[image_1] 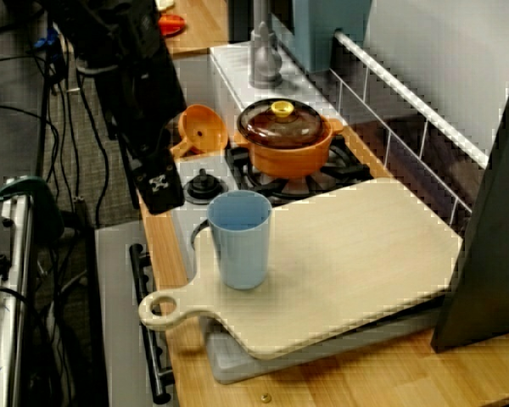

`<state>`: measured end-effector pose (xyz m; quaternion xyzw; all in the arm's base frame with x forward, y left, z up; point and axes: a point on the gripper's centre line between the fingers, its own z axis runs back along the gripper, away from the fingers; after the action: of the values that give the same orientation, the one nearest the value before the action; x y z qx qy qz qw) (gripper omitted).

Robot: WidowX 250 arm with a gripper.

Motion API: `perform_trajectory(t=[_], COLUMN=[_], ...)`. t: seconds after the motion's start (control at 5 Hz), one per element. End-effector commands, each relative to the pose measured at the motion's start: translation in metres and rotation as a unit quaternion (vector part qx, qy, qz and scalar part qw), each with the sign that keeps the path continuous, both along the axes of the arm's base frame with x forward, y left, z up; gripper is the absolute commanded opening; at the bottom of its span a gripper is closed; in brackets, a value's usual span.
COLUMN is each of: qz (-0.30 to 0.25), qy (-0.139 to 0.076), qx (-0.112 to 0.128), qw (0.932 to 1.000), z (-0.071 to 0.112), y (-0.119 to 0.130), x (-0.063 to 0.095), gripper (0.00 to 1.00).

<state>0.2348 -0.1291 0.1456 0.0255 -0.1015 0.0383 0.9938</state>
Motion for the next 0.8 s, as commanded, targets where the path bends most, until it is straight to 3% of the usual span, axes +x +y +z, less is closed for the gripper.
perform_trajectory(t=[0.0, 0.6], qz=[0.002, 0.009], qy=[-0.014, -0.017], qx=[-0.006, 0.008], qw=[0.9999, 0.9998], z=[-0.003, -0.026], y=[-0.010, -0.025], x=[-0.009, -0.019], gripper=[1.00, 1.00])
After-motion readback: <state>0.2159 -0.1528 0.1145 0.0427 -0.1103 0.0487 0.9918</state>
